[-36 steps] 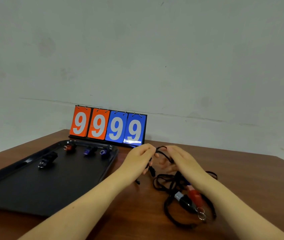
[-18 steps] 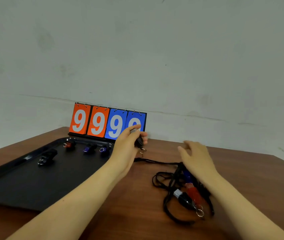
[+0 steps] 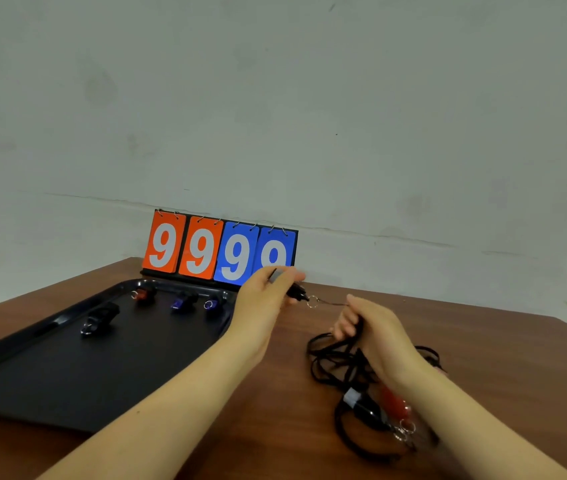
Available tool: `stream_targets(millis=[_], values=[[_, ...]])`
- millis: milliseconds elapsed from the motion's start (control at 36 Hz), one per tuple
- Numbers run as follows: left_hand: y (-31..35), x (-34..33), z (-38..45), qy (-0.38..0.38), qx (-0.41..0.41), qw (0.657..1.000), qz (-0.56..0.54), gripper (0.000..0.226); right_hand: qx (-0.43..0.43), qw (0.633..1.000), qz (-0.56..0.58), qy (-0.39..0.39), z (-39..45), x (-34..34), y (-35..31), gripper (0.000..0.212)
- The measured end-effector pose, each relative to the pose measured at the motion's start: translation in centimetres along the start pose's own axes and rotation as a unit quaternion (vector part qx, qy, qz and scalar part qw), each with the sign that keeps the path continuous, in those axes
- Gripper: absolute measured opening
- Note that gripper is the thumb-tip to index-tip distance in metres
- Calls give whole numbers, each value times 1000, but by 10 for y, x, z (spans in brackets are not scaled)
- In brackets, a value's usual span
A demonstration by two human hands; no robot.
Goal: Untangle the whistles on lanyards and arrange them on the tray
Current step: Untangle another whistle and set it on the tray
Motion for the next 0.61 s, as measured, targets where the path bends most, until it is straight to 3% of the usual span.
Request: stream_targets(millis=[139, 333, 417, 500, 611], values=[[-4, -4, 0, -55, -24, 985, 164, 21, -43, 989, 138, 34, 8, 19, 4, 36], [-21, -32, -15, -210, -35, 909, 358, 27, -23, 988, 151, 10, 7, 19, -3, 27], [-21, -44, -22, -264, -55, 882, 386, 22, -19, 988, 151, -7, 8, 18, -6, 27], [-19, -43, -21, -256, -46, 897, 357, 20, -21, 992, 127, 9, 8, 22, -6, 27], [-20, -30, -16, -190, -6, 949, 253, 18, -34, 997, 19, 70, 9, 35, -7, 25]])
Point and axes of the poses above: each hand's wrist, its own z-axis towards the middle knuckle, its own x-axis out of the back of the hand, y = z × x, the point moved 10 cm from there along z, towards the middle knuckle, and after that the axes turned 9 degrees about -x, right-handed, at the moved point
